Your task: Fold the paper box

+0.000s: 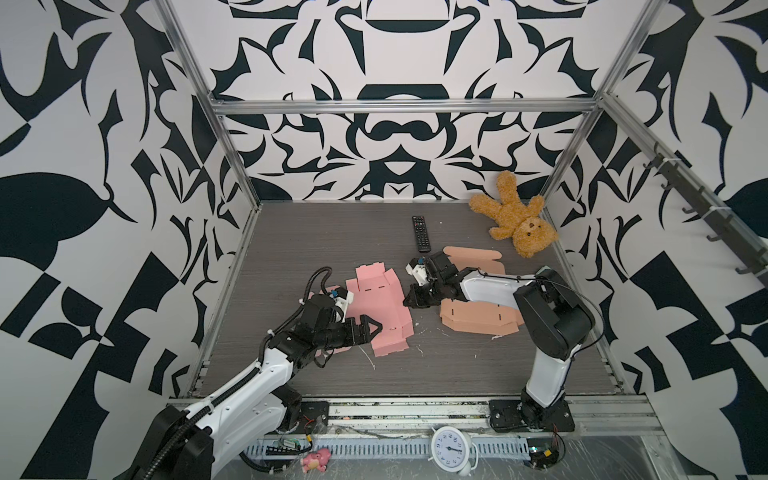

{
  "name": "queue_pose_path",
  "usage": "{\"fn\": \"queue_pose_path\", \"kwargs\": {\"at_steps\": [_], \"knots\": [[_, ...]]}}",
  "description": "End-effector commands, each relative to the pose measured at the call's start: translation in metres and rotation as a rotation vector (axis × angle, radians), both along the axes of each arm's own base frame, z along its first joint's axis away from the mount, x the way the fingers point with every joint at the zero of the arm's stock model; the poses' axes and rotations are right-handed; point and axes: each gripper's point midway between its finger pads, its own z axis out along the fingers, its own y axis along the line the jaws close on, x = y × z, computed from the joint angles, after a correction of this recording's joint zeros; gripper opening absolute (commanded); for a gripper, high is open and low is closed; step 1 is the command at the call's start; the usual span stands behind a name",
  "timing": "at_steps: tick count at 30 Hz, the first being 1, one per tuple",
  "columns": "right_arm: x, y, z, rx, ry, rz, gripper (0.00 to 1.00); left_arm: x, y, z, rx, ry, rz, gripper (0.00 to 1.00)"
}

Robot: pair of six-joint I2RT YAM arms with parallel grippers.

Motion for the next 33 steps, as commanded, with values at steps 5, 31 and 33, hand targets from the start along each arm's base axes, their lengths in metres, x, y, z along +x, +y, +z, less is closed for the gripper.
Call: {"fn": "queue_pose_path", "kwargs": {"at_steps": [5,31,33], "knots": [[0.001,-0.003,0.014,0.0,-0.025,0.001,0.16,0.011,0.017,-0.007,0.022,0.008,0.067,0.96],[0.007,0.017,0.009,0.146,0.039,-0.078,0.48,0.068,0.055,-0.017,-0.016,0.037,0.183,0.92],[0.008,0.018,0.009,0.154,0.043,-0.081,0.45,0.071,0.053,-0.022,-0.013,0.061,0.171,0.91]]}}
